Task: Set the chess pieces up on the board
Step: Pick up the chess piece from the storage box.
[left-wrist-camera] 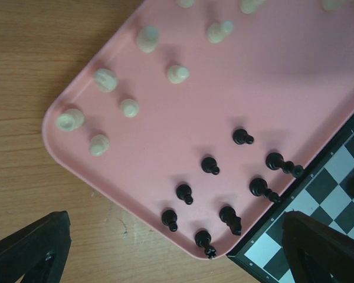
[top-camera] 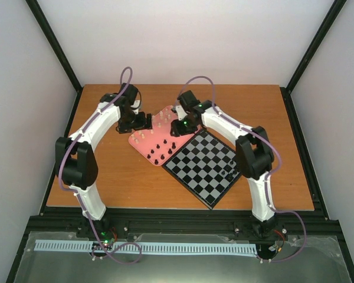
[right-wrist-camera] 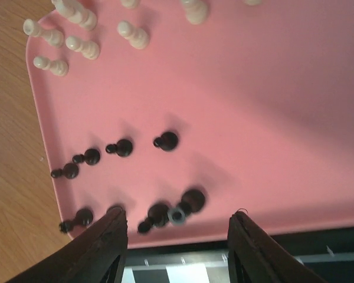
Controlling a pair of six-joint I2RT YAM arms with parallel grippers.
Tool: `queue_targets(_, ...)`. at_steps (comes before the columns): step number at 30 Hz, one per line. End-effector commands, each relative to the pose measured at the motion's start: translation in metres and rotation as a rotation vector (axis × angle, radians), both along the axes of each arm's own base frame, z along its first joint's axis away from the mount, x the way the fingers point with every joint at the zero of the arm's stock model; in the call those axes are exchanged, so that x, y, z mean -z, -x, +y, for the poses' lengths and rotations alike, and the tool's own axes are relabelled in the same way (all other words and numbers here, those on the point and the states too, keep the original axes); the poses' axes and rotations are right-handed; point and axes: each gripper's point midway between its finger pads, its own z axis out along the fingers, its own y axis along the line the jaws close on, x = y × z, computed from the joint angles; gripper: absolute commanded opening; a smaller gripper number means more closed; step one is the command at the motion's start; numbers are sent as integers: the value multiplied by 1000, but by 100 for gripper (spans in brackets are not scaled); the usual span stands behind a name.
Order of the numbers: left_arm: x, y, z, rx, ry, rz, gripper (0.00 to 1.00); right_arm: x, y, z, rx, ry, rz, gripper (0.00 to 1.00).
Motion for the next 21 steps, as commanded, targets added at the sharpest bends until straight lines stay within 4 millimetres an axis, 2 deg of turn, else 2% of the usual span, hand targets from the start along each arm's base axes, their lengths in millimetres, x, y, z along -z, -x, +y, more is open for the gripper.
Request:
queue_targets(1,-9,-5,45,-161,-18,3,100,14,-5,30,-77,-20,15,47)
queue_targets(4,-13,-2,85,-281,-6,-5,100,25,-9,43,-101,-10,25,47)
queue_targets(6,-17,0,96,-314,1,-26,100,32,-12,48,-106,-2,26,47)
queue_targets(11,-20,4,94,-308,21,-44,100,44,-24,52,-107,36,9,45)
queue_targets(16,-18,4,93,-301,28,-39,100,63,-27,58,-136,75,32,40)
queue_targets(18,-18,2,92,-300,34,-39,100,57,-30,64,-143,66,11,39)
queue_targets(21,-18,2,91,-298,36,-39,100,63,-24,65,-158,84,24,38)
